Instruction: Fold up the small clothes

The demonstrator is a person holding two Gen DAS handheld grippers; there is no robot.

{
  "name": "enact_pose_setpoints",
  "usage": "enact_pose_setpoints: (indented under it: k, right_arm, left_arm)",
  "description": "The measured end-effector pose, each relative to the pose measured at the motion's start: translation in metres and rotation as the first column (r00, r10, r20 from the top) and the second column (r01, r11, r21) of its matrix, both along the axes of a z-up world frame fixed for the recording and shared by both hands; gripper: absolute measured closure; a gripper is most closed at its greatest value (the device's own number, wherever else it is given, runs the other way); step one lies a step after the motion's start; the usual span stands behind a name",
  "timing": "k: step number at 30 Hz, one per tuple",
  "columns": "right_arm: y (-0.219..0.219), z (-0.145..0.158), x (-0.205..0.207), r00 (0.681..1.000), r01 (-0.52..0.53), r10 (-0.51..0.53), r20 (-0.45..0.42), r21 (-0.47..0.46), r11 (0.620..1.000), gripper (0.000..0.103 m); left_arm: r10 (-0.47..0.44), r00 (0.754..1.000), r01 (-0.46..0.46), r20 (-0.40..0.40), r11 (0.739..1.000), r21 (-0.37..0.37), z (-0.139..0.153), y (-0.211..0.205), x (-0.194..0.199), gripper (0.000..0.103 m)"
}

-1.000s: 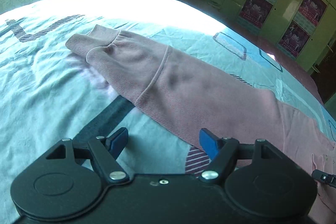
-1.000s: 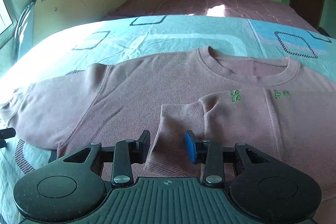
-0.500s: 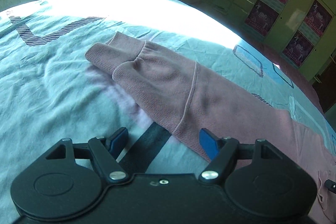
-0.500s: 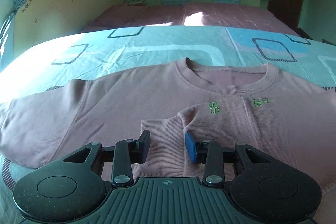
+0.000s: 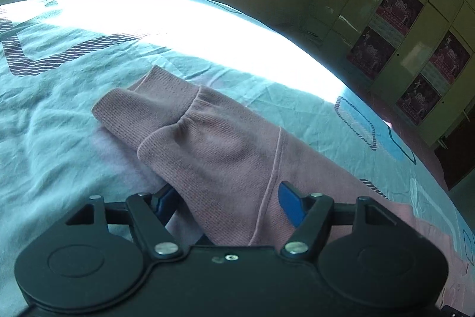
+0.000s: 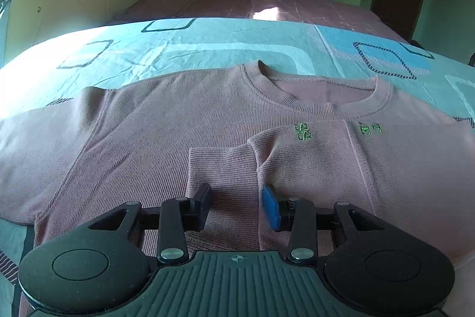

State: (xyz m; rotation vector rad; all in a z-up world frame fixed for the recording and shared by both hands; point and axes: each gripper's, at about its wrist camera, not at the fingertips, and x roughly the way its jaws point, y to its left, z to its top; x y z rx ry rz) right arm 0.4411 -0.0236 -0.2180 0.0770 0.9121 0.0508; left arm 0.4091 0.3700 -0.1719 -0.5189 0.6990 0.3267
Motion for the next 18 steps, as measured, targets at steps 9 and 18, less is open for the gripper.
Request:
enact_pose_setpoints:
  k: [9, 18]
  right_arm:
    - [0.002, -0.004, -0.003, 1.000, -0.009, 0.009, 0.018, -0.011, 1.000, 0.062]
    - [-0.026, 0.007, -0.003, 1.000, 0.020, -0.021, 0.008, 0.131, 0.991, 0.061]
  left_arm:
    - [0.094, 0.994, -0.089, 0.058, 0.994, -0.070, -0.006, 0.019, -0.004, 0.095]
    - [-0.220, 0.955, 0.192, 0.199, 0.970, 0.150, 0.058, -0.069, -0.002, 0.096]
